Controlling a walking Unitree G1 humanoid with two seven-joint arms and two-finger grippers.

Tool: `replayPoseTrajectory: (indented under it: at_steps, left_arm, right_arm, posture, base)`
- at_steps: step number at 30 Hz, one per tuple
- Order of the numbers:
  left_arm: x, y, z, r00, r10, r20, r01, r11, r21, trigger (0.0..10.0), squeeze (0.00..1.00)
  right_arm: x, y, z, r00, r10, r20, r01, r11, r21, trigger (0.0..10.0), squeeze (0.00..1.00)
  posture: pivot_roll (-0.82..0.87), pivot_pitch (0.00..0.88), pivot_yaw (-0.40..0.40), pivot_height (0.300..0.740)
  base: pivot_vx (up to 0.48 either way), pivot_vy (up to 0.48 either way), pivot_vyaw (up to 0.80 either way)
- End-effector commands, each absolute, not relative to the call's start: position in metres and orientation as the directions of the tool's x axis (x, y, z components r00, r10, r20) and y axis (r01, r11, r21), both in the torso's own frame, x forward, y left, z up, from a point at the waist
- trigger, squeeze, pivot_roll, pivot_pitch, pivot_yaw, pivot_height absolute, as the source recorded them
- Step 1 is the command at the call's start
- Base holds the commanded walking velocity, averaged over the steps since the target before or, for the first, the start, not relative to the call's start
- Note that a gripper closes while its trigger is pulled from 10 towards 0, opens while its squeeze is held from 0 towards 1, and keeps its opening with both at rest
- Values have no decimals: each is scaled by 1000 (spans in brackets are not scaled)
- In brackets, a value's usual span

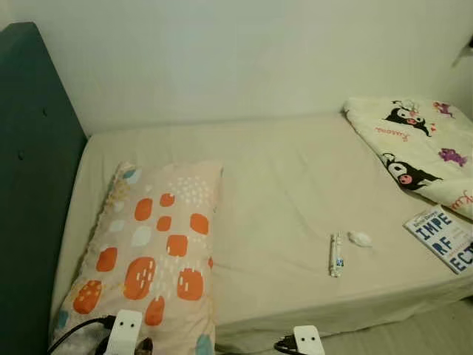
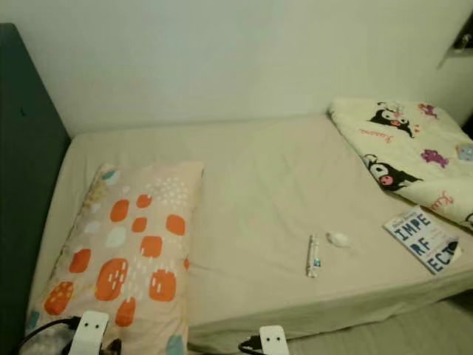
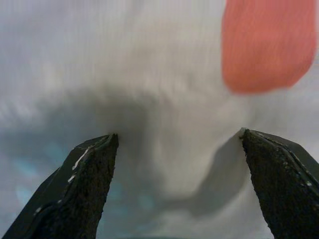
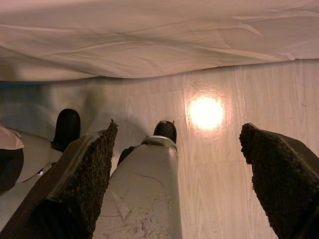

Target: Clean up the room

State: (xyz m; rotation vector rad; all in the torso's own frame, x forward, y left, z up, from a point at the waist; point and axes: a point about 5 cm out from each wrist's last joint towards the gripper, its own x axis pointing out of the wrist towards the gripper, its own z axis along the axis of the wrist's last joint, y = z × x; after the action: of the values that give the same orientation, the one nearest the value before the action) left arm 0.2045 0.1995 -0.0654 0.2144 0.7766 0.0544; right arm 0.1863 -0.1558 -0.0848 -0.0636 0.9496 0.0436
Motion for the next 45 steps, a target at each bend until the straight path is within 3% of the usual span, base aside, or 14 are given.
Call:
replayPoseTrajectory:
  at_steps: [1,8,11,19,30,45]
  left_arm:
    - [202,197,-68,699,118,-705,52,975,214,10000,0]
    - [203,193,-69,695,129,-708,113,952,284,10000,0]
    - [206,192,-68,690,140,-710,67,965,254,10000,0]
    - [195,197,-74,656,174,-735,-21,977,212,10000,0]
    - [175,195,-82,630,181,-756,-20,976,218,10000,0]
    - [171,190,-86,594,151,-790,-19,985,173,10000,0]
  right_arm:
    - [186,-154,-85,577,18,-817,-75,997,-31,10000,0]
    - [195,-164,-80,598,-13,-801,-24,999,-33,10000,0]
    - [200,-168,-77,607,-38,-794,30,999,-26,10000,0]
    - [199,-165,-78,606,-17,-795,-5,1000,-25,10000,0]
    - [186,-166,-85,584,-9,-812,-27,999,-31,10000,0]
    - [185,-168,-85,572,-18,-820,-58,996,-63,10000,0]
  posture:
    - [63,0,51,740]
    - [50,0,39,740]
    - [56,0,36,740]
    - [60,4,10,740]
    - [66,45,1,740]
    - [50,40,-1,740]
  base:
    - [0,0,0]
    - [0,0,0]
    - [0,0,0]
    - [0,0,0]
    - [0,0,0]
    - [0,0,0]
